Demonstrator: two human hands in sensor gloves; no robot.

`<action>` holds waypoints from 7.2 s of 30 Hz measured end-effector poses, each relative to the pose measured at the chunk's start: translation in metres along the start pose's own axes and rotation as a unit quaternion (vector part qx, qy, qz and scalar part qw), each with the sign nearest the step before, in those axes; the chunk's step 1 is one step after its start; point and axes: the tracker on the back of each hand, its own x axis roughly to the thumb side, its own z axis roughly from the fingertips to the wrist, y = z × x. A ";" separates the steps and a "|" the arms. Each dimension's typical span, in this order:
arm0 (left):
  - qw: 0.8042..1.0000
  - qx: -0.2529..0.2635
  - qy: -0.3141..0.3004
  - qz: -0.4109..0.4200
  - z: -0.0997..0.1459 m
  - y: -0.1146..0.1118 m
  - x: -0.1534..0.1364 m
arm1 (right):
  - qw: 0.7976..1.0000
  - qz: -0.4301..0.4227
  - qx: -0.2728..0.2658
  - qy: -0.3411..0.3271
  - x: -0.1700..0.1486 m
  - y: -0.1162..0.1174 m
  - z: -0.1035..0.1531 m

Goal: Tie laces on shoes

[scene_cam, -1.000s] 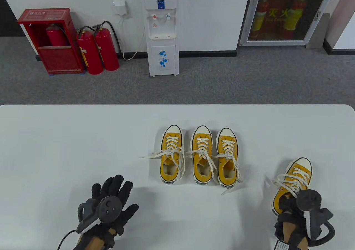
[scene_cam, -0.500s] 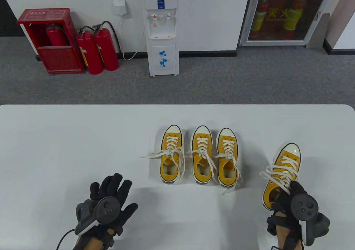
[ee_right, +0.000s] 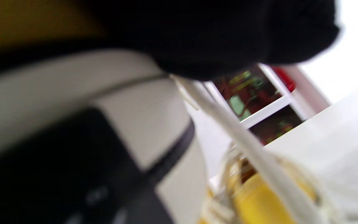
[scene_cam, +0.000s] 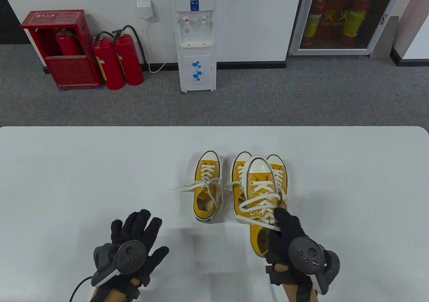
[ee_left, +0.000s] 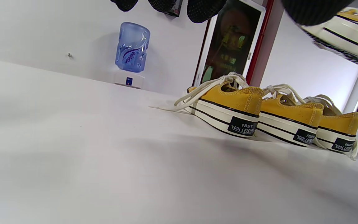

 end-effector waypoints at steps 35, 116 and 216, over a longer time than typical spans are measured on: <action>1.000 -0.003 0.018 0.020 -0.003 -0.002 -0.009 | 0.970 0.005 0.228 -0.085 0.082 0.159 0.038; 0.998 -0.022 0.032 0.040 -0.005 -0.010 -0.015 | 0.748 -0.626 0.110 0.193 -0.017 0.106 0.011; 0.656 0.039 0.217 0.722 0.017 -0.013 -0.100 | 0.856 -0.460 0.146 0.184 -0.018 0.105 0.007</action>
